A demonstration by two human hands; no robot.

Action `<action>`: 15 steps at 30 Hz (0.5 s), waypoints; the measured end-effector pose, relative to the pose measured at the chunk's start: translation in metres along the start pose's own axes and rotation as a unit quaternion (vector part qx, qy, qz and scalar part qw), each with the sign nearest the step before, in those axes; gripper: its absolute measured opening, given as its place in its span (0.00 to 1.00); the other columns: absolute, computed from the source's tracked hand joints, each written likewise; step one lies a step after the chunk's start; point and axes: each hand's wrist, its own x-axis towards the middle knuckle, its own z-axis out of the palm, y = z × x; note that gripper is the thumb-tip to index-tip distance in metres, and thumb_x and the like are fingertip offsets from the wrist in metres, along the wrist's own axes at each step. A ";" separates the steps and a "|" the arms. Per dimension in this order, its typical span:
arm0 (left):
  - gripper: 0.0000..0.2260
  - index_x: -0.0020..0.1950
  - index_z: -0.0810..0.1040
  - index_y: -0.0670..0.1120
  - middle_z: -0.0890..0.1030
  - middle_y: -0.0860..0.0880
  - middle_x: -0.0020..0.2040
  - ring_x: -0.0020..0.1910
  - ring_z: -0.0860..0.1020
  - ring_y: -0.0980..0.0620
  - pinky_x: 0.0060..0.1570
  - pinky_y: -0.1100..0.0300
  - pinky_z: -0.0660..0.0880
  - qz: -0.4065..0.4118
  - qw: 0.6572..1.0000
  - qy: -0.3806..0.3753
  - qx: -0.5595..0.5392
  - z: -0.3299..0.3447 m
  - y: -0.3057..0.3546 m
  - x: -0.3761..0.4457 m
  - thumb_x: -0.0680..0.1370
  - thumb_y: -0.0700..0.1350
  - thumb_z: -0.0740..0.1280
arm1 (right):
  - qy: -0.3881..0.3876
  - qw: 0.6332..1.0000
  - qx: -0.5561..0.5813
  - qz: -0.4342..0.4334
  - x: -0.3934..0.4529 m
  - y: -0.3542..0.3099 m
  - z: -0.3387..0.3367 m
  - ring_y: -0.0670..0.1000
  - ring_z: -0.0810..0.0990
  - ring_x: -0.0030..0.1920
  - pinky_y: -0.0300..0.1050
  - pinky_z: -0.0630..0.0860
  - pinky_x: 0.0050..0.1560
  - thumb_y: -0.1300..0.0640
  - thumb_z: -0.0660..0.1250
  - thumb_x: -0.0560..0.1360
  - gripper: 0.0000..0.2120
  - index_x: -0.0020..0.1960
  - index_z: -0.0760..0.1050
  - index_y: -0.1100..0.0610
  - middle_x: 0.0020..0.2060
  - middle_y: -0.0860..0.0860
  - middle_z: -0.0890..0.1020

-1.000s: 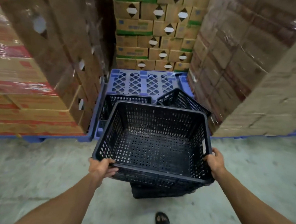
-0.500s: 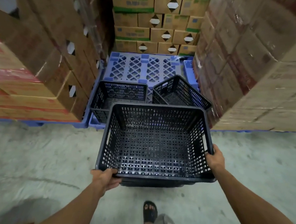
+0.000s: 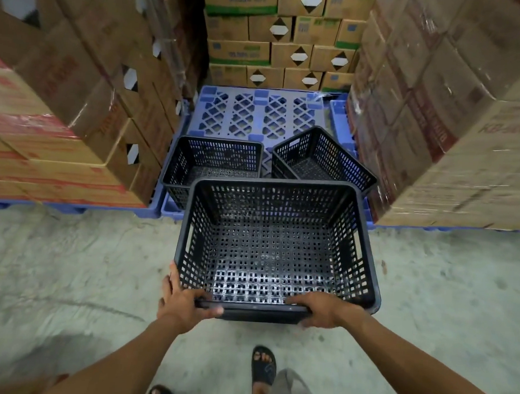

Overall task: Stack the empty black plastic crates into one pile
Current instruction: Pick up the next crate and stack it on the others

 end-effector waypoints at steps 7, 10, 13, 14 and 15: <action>0.16 0.36 0.66 0.65 0.30 0.43 0.77 0.78 0.44 0.38 0.73 0.46 0.62 0.029 0.998 0.052 0.013 0.000 -0.002 -0.002 0.75 0.50 0.71 | 0.104 0.993 -0.056 -0.018 0.001 -0.001 0.001 0.50 0.78 0.62 0.50 0.73 0.64 0.52 0.64 0.77 0.21 0.69 0.71 0.41 0.64 0.44 0.79; 0.15 0.37 0.67 0.63 0.27 0.43 0.76 0.78 0.41 0.37 0.74 0.46 0.61 0.011 1.000 0.020 0.016 -0.001 0.000 0.001 0.75 0.48 0.70 | 0.116 0.991 -0.062 -0.016 0.001 -0.001 0.008 0.49 0.78 0.62 0.51 0.72 0.66 0.50 0.64 0.77 0.21 0.69 0.70 0.40 0.63 0.43 0.79; 0.08 0.47 0.70 0.60 0.18 0.46 0.70 0.77 0.35 0.38 0.74 0.45 0.58 -0.005 1.000 -0.007 0.030 0.002 0.001 0.011 0.73 0.55 0.69 | 0.147 0.984 -0.099 -0.016 0.005 0.002 0.014 0.51 0.79 0.60 0.54 0.72 0.65 0.47 0.63 0.77 0.20 0.68 0.68 0.38 0.61 0.45 0.81; 0.14 0.54 0.70 0.60 0.17 0.46 0.69 0.76 0.33 0.38 0.74 0.43 0.56 -0.012 0.999 -0.013 0.039 0.004 0.000 0.012 0.72 0.60 0.69 | 0.141 0.985 -0.099 -0.014 0.005 0.001 0.013 0.51 0.79 0.60 0.54 0.73 0.65 0.44 0.63 0.76 0.20 0.68 0.68 0.39 0.61 0.45 0.81; 0.24 0.61 0.68 0.61 0.18 0.45 0.70 0.76 0.32 0.39 0.74 0.41 0.55 -0.020 0.998 -0.022 0.047 0.007 -0.001 0.014 0.69 0.65 0.68 | 0.128 0.988 -0.083 -0.010 0.004 0.000 0.011 0.51 0.79 0.61 0.53 0.73 0.65 0.39 0.63 0.75 0.23 0.69 0.67 0.39 0.62 0.46 0.80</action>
